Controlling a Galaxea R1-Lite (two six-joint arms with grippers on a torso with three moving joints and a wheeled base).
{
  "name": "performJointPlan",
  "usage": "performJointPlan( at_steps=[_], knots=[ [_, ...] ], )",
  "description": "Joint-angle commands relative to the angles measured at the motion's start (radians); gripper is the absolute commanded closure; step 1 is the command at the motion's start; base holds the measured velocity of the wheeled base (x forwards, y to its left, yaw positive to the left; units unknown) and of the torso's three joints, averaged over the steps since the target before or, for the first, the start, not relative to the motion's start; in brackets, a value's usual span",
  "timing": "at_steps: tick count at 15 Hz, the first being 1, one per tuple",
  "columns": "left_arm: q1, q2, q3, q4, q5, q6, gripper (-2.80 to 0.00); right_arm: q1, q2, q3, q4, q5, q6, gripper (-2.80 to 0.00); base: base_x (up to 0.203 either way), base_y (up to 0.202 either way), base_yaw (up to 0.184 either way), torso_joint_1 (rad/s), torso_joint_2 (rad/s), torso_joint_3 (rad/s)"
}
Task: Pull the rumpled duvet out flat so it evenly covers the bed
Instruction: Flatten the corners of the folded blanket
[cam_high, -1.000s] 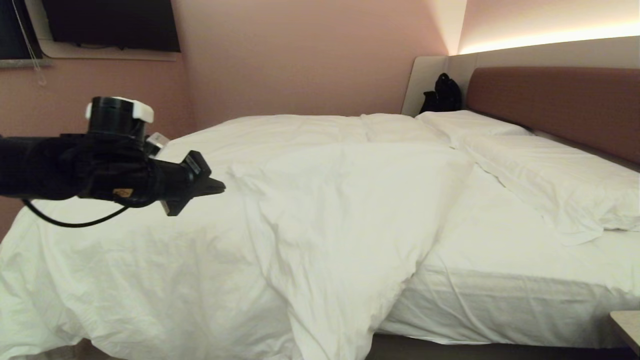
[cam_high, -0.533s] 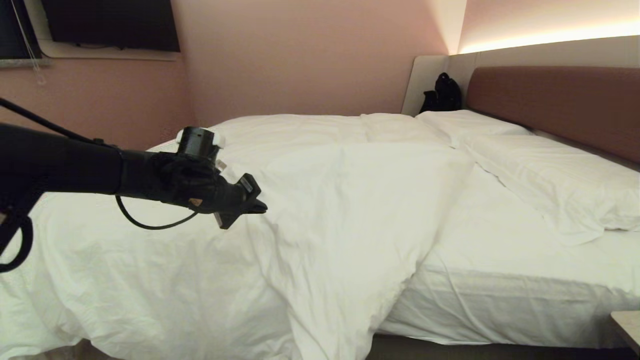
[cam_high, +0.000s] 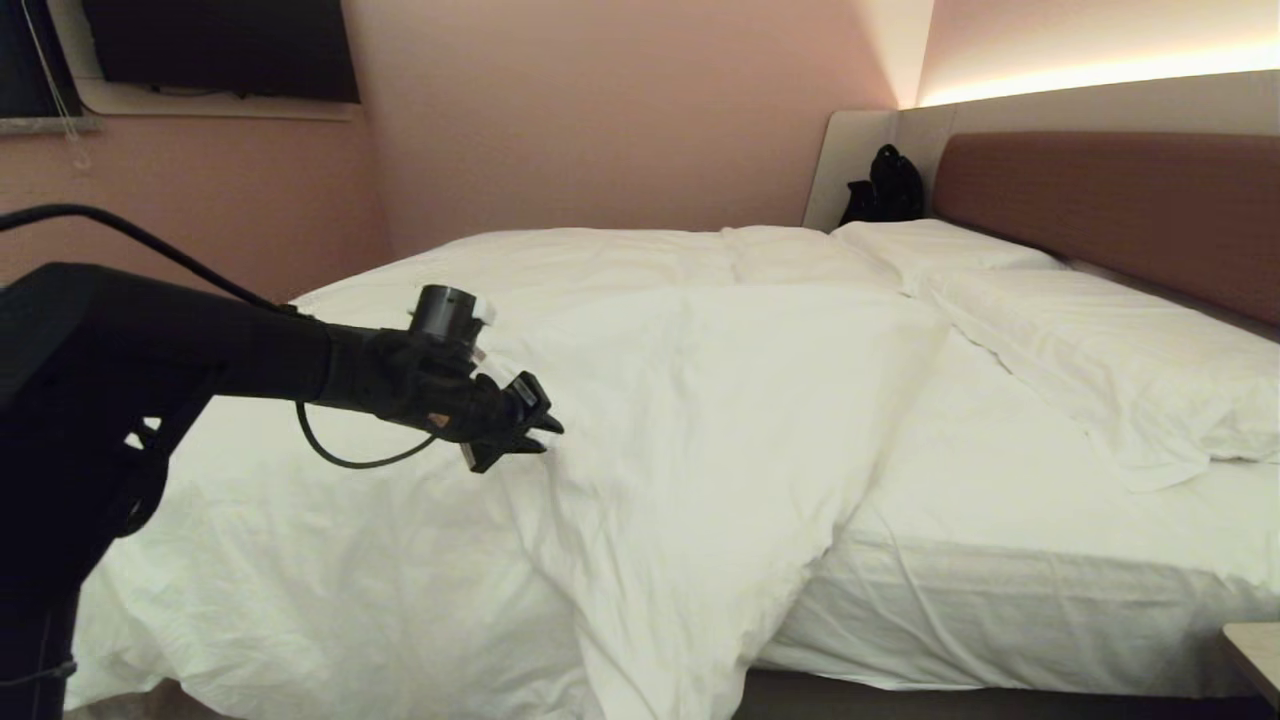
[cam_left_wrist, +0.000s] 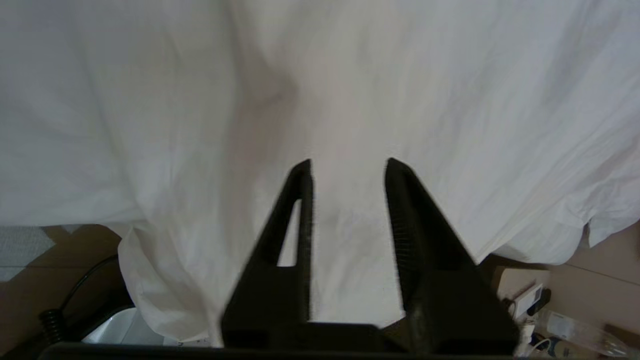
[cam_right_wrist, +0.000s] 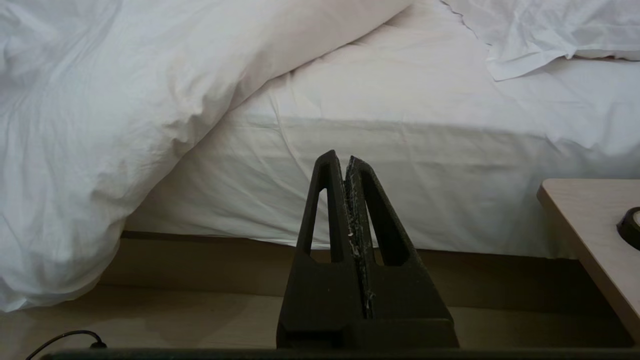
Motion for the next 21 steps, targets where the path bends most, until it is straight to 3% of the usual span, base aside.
performJointPlan(
  at_steps=[1,4,7,15,21],
  knots=[
    [-0.001,0.047,-0.032,-0.004,0.046,-0.003,-2.80,0.000,0.000,0.000,0.000,0.000,0.000,0.00,0.000,0.000,0.000,0.000,0.00,0.000],
    [-0.002,0.091,-0.071,-0.010,0.102,-0.003,-2.80,0.000,0.000,0.000,0.000,0.000,0.000,0.00,0.000,0.000,0.000,0.000,0.00,0.000],
    [-0.004,0.145,-0.123,-0.001,0.207,0.003,-2.80,0.000,0.000,0.000,0.000,0.000,0.000,0.00,0.000,0.000,0.000,0.000,0.00,0.000],
    [-0.046,0.243,-0.220,0.002,0.214,0.010,-2.80,0.000,0.000,0.000,0.000,0.000,0.000,0.00,0.000,0.000,0.000,0.000,0.00,0.000],
    [-0.095,0.326,-0.317,0.001,0.272,0.010,-2.80,0.000,0.000,0.000,-0.001,0.000,0.000,0.00,0.000,0.000,0.000,0.000,0.00,0.000]
  ],
)
